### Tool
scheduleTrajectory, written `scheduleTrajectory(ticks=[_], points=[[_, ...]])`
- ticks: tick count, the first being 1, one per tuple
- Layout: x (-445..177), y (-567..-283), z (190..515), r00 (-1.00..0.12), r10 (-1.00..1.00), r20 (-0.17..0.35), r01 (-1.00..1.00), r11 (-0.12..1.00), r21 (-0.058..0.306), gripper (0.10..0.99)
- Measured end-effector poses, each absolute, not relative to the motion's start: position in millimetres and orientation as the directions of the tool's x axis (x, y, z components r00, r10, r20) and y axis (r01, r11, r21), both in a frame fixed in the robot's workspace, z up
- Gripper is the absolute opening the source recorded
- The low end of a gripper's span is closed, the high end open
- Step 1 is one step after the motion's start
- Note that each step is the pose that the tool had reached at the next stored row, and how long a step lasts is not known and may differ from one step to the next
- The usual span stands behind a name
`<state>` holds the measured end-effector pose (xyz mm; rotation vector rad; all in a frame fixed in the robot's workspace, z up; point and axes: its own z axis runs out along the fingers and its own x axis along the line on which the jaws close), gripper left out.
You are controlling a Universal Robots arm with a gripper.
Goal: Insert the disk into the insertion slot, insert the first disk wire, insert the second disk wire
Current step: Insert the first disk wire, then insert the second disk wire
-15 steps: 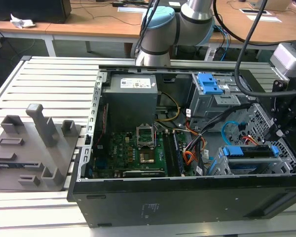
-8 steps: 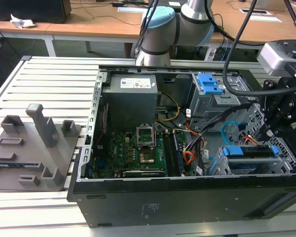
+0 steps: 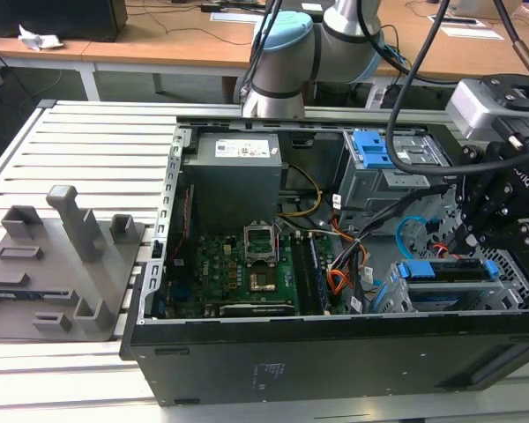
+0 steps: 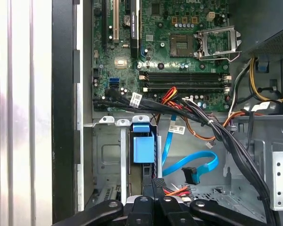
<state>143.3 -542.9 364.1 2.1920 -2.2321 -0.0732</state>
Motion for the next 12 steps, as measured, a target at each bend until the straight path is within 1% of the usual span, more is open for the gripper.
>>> scheduleTrajectory(ticks=[12], points=[[142.8,-542.9,363.8,-0.019,-1.000,-0.024,-0.999,0.018,0.042,0.110]])
